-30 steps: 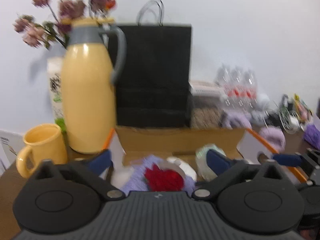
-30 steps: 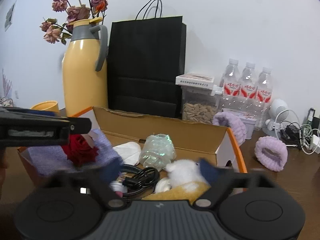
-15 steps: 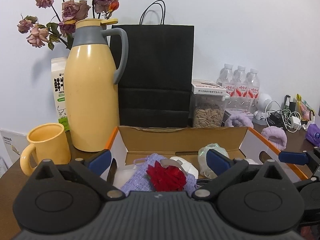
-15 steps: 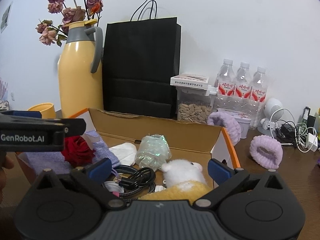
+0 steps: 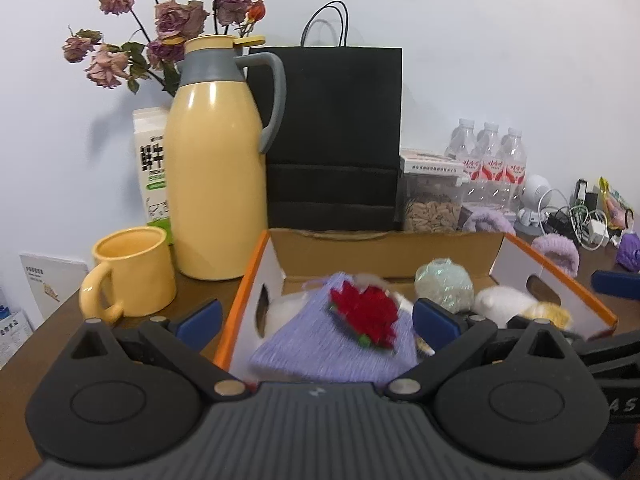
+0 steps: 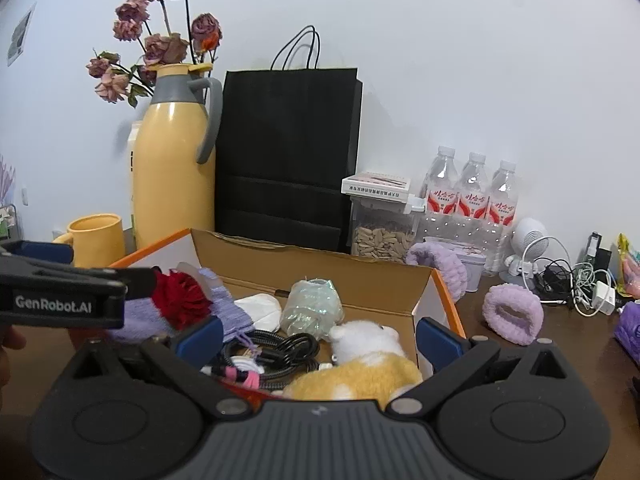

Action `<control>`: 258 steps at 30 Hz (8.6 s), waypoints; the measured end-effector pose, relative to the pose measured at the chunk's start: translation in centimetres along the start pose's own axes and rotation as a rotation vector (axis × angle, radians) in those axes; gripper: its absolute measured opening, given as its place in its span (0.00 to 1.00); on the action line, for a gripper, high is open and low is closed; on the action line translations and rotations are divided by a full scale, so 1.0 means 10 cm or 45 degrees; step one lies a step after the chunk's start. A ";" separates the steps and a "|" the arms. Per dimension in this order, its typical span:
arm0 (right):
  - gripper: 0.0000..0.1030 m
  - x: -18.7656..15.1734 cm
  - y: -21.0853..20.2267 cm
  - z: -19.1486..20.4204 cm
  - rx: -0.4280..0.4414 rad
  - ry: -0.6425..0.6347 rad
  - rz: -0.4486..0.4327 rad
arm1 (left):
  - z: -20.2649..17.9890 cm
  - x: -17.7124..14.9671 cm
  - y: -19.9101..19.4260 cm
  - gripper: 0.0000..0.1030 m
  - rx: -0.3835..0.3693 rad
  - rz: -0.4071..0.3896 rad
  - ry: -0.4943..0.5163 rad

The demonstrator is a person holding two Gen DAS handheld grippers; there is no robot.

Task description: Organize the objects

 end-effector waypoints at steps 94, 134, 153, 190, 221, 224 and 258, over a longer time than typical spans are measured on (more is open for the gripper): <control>0.26 -0.69 -0.47 -0.53 0.062 0.086 0.051 | 0.07 -0.68 0.34 1.00 0.011 0.398 0.003; 0.26 -0.53 -0.58 -0.41 0.080 0.076 -0.057 | -0.25 -0.50 -0.55 0.39 -0.099 0.032 0.017; 0.26 0.17 0.14 -0.28 0.090 0.068 -0.065 | -0.50 0.35 0.01 0.39 -0.147 -0.068 0.026; 1.00 -0.06 0.01 -0.39 -0.030 0.073 -0.053 | -0.30 0.18 0.03 1.00 -0.114 -0.167 -0.007; 1.00 -0.84 -0.60 -0.10 -0.024 -0.047 0.070 | 0.03 -0.71 -0.36 1.00 -0.074 0.121 -0.026; 1.00 -0.87 -0.63 -0.15 -0.040 -0.022 0.072 | 0.05 -0.75 -0.35 1.00 -0.072 0.144 -0.028; 0.46 -1.09 -0.49 -1.01 0.077 0.425 0.361 | 0.29 -0.94 -0.41 1.00 0.040 0.209 -0.151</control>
Point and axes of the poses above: each gripper's, at about its wrist camera, not at the fingertips, and y roughly the way its jaws point, z to its left, x to its top, the point moved 5 cm from there along y, roughly the way its jaws point, and after that the axes turned 12 degrees about z, right-handed, at the moved point
